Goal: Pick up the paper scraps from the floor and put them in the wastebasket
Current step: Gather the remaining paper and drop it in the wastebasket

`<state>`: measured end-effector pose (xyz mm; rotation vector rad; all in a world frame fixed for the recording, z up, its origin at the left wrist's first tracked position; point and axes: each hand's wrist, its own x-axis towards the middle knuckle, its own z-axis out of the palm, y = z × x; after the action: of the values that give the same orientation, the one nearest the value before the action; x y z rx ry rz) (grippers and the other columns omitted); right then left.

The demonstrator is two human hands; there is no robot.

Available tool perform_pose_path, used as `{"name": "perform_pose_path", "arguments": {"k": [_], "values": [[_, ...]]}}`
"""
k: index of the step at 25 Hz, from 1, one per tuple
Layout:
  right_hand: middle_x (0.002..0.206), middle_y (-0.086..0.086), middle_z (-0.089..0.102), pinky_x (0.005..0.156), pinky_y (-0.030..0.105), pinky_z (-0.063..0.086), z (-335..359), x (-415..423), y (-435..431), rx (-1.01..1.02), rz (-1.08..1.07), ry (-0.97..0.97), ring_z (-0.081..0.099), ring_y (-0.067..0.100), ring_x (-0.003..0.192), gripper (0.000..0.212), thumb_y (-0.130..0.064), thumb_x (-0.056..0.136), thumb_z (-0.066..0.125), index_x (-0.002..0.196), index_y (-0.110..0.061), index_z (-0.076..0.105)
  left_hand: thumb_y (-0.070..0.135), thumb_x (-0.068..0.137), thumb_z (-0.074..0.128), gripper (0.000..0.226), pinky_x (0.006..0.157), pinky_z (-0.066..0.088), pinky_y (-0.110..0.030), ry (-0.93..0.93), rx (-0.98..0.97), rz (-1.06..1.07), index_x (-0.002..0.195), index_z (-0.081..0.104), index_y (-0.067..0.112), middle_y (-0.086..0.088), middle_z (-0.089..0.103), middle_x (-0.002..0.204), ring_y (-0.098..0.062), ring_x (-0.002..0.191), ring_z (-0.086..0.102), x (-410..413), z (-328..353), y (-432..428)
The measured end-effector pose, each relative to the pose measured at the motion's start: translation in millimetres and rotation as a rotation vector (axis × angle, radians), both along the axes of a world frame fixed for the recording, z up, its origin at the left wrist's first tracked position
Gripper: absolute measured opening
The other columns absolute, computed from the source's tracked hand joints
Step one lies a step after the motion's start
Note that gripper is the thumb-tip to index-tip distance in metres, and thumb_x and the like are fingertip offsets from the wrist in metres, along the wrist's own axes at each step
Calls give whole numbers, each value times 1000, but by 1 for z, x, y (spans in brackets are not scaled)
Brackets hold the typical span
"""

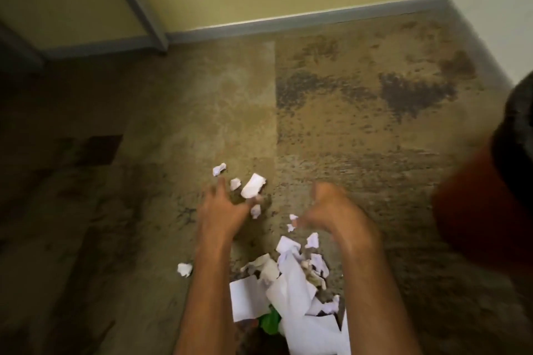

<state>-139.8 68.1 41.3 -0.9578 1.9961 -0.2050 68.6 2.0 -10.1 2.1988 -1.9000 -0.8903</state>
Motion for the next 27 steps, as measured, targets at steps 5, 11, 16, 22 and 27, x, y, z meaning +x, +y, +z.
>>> {"name": "perform_pose_path", "arguments": {"k": [5,11,16,22,27], "values": [[133,9,60,80,32,57,-56,57,6,-87,-87,158,67,29,110,54,-12,83,89,129,-19,61,88,67,75,142,127,-6,-69,-102,210,-137,170,-8,40,3,-34,175,-45,159,-33,16,-45,29],[109,7,68,66,27,47,-74,66,-13,-273,-104,189,67,25,89,27,0,82,84,93,-17,66,97,65,65,150,115,-30,-74,-75,281,-229,158,-40,41,0,-63,155,-47,139,-58,17,-53,25],[141,3,44,93,38,52,-75,74,-42,-424,70,173,47,26,129,82,-26,70,100,139,-31,56,88,71,71,151,113,-24,-79,-92,402,-242,158,-41,36,-6,-64,153,-52,138,-56,13,-44,12],[153,1,31,105,45,42,-74,94,-62,-407,582,313,37,29,135,105,-25,74,92,159,-45,34,70,80,77,145,113,-23,-82,-105,423,-236,160,-39,35,-7,-62,155,-52,139,-55,12,-40,11],[131,-4,47,102,36,53,-99,91,-47,-597,395,138,46,21,124,58,-3,77,89,127,-27,74,64,81,80,145,112,-24,-81,-107,416,-246,160,-38,36,-7,-63,155,-52,139,-55,13,-42,10]]}}
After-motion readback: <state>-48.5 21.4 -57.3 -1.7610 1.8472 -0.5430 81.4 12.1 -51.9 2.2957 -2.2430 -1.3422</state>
